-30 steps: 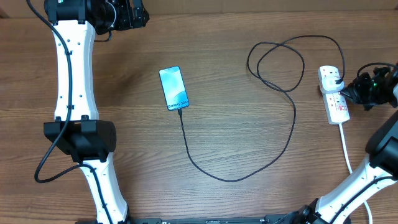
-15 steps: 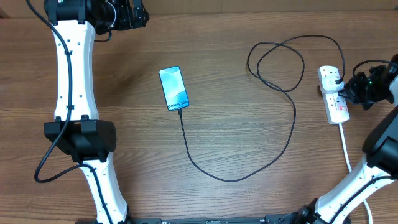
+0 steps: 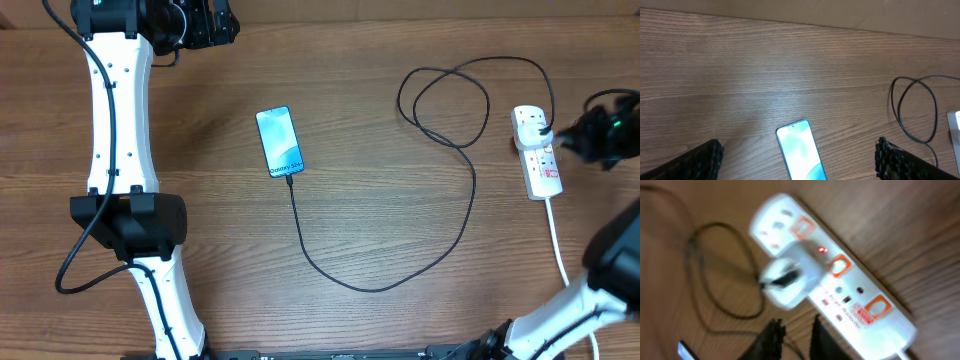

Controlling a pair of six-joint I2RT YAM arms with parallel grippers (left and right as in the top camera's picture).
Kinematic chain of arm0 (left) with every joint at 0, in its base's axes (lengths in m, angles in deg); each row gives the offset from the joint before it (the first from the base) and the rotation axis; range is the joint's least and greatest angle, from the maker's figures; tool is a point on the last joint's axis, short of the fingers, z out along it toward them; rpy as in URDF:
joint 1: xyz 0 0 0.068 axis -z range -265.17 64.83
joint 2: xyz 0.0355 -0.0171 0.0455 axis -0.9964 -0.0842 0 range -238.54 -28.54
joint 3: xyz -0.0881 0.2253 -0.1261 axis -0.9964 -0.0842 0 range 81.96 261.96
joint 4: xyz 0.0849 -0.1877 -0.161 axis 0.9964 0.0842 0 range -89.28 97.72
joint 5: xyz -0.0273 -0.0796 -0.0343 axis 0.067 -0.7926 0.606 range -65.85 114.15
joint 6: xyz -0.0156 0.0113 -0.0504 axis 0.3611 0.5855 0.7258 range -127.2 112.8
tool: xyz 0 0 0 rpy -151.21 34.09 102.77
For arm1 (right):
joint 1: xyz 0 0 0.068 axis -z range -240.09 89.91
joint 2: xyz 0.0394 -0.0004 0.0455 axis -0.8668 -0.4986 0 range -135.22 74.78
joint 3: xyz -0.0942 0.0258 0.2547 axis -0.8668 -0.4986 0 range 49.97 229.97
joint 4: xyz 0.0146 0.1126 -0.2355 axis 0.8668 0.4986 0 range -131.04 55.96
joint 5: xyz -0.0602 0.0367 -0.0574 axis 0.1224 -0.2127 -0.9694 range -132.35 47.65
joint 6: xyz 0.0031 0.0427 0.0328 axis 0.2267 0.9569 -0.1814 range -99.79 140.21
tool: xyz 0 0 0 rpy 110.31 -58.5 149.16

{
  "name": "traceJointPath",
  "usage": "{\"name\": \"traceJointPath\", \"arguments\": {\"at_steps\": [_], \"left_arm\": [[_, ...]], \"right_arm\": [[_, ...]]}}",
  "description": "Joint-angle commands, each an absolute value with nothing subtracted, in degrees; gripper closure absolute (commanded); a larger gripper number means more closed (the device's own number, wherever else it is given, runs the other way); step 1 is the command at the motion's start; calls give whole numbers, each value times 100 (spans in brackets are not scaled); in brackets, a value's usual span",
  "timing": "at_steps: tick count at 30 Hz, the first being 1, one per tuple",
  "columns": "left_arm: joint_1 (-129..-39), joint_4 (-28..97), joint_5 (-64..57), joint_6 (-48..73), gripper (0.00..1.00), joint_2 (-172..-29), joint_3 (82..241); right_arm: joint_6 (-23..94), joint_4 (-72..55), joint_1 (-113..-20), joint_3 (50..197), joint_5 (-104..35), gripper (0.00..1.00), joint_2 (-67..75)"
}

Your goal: Plug charger to phone and switch on socket

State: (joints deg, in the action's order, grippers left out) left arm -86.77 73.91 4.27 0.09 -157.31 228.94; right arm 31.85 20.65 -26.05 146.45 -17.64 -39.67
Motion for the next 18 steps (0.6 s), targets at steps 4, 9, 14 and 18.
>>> {"name": "traceJointPath", "arguments": {"at_steps": [4,9,14,18], "left_arm": [[-8664,7395,469,-59,1,-15764,22911],[-8664,7395,467,-59,0,-15764,22911],[-8664,7395,467,-59,0,-15764,22911],[-8664,7395,469,-59,1,-15762,22911]], "right_arm": [[2732,2364,-2791,14947,-1569,59,-2253],[2197,2661,-3259,14947,-1530,39,-1554],[1967,2998,-3829,14947,-1530,35,-1211],[1998,3284,-4295,14947,-1526,22,-1134]]}}
